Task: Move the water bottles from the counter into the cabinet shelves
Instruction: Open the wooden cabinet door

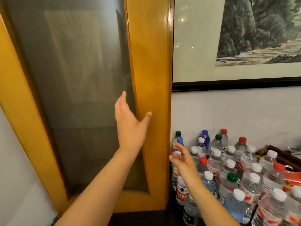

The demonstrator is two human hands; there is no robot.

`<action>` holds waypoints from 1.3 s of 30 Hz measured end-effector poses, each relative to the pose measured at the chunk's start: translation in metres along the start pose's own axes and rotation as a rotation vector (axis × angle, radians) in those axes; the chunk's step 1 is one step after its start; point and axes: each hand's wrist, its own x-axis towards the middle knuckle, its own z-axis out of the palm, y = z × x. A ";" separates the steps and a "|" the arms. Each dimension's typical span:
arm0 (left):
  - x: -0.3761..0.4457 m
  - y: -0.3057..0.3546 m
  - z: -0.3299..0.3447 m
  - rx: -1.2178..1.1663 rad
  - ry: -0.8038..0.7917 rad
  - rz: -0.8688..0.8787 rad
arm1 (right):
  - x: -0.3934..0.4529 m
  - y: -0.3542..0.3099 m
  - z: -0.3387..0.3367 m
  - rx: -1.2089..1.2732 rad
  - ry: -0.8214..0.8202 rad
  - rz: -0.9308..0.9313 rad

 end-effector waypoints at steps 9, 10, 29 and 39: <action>0.025 0.027 0.066 0.255 0.094 0.062 | 0.023 0.001 0.023 0.084 -0.099 -0.101; 0.026 0.026 0.071 0.283 0.129 0.053 | 0.023 0.002 0.023 0.097 -0.101 -0.103; 0.036 0.040 0.068 0.495 0.188 -0.026 | 0.011 -0.021 0.013 0.323 -0.158 0.086; 0.037 0.034 0.071 0.524 0.227 -0.010 | 0.041 -0.030 0.013 0.125 -0.114 0.068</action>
